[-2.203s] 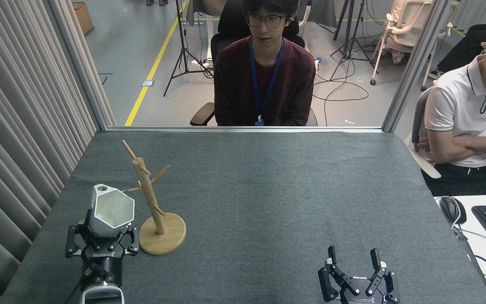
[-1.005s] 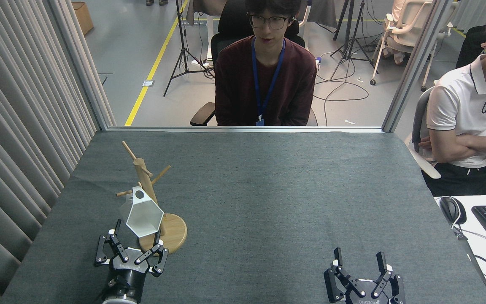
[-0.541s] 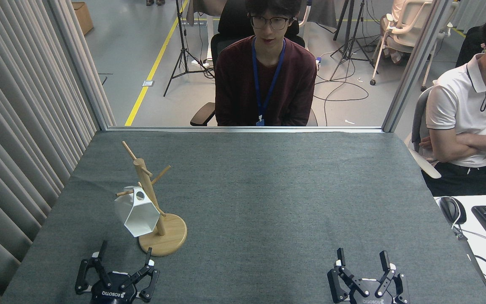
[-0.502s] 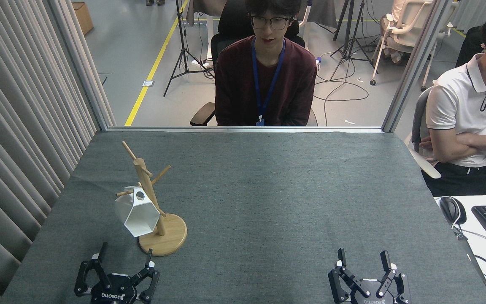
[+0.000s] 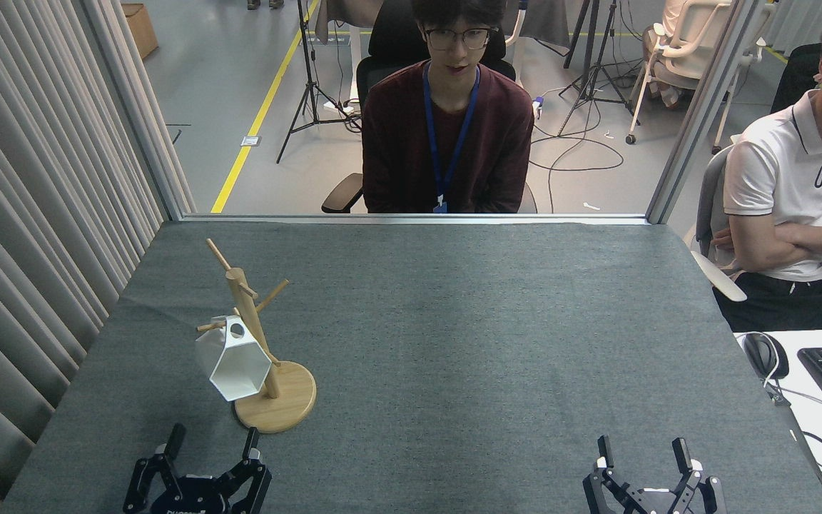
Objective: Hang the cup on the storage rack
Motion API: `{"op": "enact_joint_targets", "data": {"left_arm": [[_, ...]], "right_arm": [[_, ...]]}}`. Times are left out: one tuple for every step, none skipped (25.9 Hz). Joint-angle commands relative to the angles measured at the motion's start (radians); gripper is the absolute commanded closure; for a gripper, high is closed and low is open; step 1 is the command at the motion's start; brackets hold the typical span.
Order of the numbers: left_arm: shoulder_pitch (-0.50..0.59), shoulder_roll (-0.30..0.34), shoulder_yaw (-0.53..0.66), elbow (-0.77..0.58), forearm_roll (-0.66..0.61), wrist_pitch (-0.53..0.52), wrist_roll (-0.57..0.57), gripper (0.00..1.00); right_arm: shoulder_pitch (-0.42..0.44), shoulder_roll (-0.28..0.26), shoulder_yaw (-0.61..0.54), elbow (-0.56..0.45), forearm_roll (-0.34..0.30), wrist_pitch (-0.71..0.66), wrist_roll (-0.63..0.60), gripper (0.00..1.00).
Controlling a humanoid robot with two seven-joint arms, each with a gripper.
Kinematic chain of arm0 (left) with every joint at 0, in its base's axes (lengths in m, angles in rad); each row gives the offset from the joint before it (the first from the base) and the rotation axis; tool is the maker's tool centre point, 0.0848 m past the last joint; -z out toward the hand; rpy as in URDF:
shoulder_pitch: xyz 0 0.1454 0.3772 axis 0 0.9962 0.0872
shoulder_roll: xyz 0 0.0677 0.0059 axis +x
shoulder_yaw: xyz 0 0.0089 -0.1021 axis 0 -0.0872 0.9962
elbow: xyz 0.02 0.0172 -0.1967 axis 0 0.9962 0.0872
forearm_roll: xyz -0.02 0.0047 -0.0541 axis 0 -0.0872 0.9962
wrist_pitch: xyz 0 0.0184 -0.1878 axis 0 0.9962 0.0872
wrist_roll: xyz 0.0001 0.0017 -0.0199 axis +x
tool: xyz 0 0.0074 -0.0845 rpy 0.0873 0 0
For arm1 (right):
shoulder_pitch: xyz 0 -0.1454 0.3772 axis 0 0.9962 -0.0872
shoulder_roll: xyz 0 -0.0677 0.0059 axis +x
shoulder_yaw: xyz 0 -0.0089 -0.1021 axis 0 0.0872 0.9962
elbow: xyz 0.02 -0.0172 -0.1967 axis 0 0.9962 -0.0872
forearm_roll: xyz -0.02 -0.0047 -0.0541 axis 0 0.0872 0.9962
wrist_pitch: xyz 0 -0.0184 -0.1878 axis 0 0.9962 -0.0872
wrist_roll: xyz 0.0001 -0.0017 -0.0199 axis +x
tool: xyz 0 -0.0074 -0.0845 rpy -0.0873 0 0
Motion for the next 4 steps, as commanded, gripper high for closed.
{"op": "enact_joint_targets", "data": {"left_arm": [[0.004, -0.01, -0.001, 0.0, 0.012, 0.011, 0.0, 0.0], [0.004, -0.013, -0.001, 0.0, 0.011, 0.012, 0.0, 0.0], [0.005, -0.014, -0.001, 0.0, 0.011, 0.012, 0.0, 0.0], [0.005, -0.016, 0.0, 0.0, 0.011, 0.012, 0.0, 0.0]], "right_arm": [[0.005, 0.001, -0.014, -0.003, 0.0, -0.009, 0.0, 0.01], [0.005, 0.003, -0.016, -0.003, -0.002, -0.009, 0.0, 0.01], [0.008, 0.005, -0.016, -0.003, 0.0, -0.009, 0.0, 0.01], [0.011, 0.008, -0.016, -0.003, 0.0, -0.007, 0.0, 0.01]]}}
